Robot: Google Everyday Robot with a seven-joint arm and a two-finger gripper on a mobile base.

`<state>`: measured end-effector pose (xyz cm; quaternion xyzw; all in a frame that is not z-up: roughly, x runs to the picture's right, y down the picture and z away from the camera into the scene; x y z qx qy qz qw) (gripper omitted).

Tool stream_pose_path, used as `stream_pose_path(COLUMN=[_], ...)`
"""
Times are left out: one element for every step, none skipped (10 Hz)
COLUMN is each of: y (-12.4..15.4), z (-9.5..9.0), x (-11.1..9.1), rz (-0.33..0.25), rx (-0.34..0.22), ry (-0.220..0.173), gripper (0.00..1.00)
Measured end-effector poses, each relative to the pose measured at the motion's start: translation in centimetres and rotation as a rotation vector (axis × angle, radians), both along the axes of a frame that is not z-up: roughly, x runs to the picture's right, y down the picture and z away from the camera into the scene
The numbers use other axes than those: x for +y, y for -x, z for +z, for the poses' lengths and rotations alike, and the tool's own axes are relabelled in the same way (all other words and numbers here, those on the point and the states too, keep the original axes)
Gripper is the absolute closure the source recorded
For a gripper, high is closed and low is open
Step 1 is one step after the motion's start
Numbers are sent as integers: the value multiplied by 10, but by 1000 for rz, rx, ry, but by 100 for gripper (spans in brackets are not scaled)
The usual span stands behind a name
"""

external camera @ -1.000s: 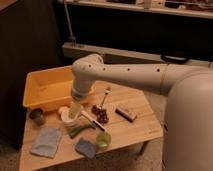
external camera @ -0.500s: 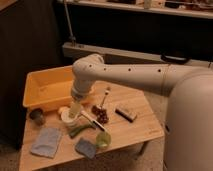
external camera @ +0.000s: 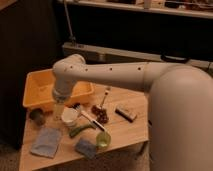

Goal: Stack cups on top of each other

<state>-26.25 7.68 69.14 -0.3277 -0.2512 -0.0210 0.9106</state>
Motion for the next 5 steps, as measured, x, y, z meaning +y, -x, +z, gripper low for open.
stream_pose_path(y=[25,44,58,64,65], z=[-4,-9,-11,-9,-7], x=[6,13,24,34,43], rz=[-36,-71,-102,-126,-143], rx=[-48,-88,-119,-136,-145], ry=[-4,-5,0,9,17], gripper=[20,20,20,20,20])
